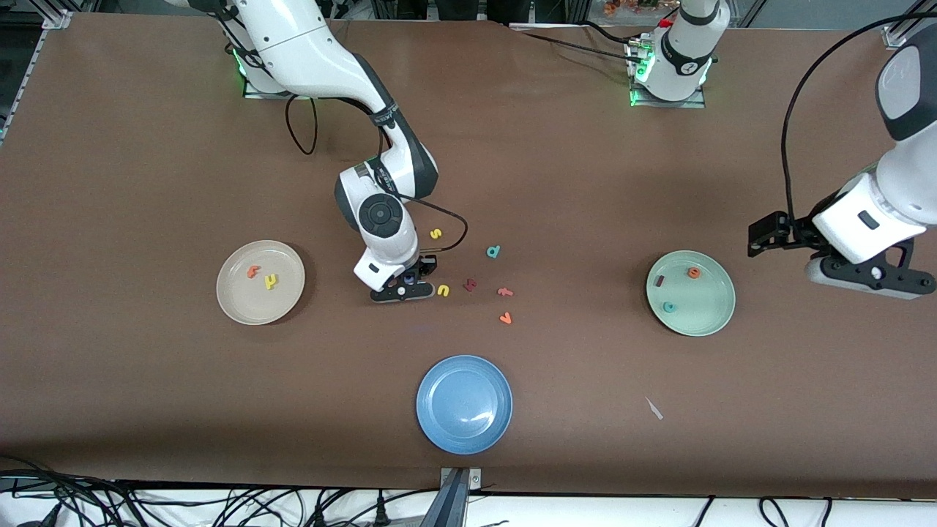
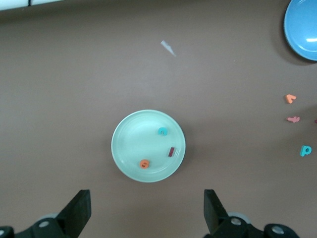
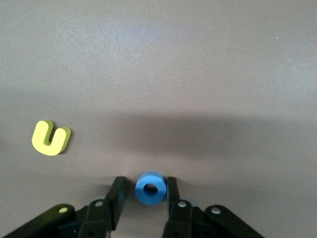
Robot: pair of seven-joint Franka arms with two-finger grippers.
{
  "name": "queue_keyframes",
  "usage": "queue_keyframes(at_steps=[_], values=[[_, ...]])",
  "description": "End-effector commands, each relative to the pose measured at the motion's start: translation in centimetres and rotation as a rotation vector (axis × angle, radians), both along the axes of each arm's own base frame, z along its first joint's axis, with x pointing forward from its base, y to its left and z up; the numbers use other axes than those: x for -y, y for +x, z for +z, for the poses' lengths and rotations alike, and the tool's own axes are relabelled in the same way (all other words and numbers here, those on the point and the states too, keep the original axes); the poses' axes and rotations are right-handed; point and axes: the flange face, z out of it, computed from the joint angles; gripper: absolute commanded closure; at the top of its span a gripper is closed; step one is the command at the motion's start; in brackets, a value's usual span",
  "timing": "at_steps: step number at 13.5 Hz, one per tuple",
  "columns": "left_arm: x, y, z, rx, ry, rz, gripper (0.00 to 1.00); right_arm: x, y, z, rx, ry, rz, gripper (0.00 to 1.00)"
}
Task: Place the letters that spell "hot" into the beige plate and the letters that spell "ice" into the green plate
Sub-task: 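Carry the blue ring to the beige plate while the left gripper withdraws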
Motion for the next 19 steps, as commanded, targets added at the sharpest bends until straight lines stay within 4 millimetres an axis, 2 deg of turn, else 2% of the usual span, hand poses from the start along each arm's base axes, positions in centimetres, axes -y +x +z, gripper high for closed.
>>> queue_keyframes(at_steps=[1,3,5,8,10,12,13,15,16,19], values=[[-0.4,-4.8,1.1,0.012,-0.009,-0.006,0.00,0.0,-0.2,-0.5,-0.013,-0.013,-0.005,0.66],[-1.3,-6.1,1.4,0.048,-0.002,0.009,0.00,0.0,-0.1,-0.4,-0.011,-0.012,-0.008,0.73],[-1.4,-6.2,1.5,0.048,0.001,0.016,0.00,0.1,0.0,-0.4,-0.011,-0.013,-0.013,0.88],[-1.8,-6.2,1.6,0.039,-0.009,0.067,0.00,-0.1,-0.1,-0.4,-0.011,-0.012,-0.015,0.92],[-1.8,-6.3,2.5,0.015,-0.009,0.065,0.00,0.3,0.8,1.3,-0.007,-0.004,-0.007,0.92],[-1.8,-6.4,2.5,0.008,-0.009,0.066,0.00,2.5,2.2,3.5,-0.038,-0.013,0.029,0.94],[-1.8,-6.4,2.5,0.008,-0.010,0.065,0.00,4.9,3.3,5.0,-0.043,-0.026,0.044,0.98],[-1.9,-6.3,2.1,-0.001,-0.010,0.066,0.00,9.8,4.7,6.6,-0.098,-0.087,0.032,1.00],[-1.8,-6.2,1.7,-0.008,-0.008,0.066,0.00,12.3,5.4,7.0,-0.098,-0.109,0.022,1.00],[-2.2,-5.8,1.5,-0.013,-0.006,0.072,0.00,19.7,5.0,7.0,-0.071,-0.125,0.042,1.00]])
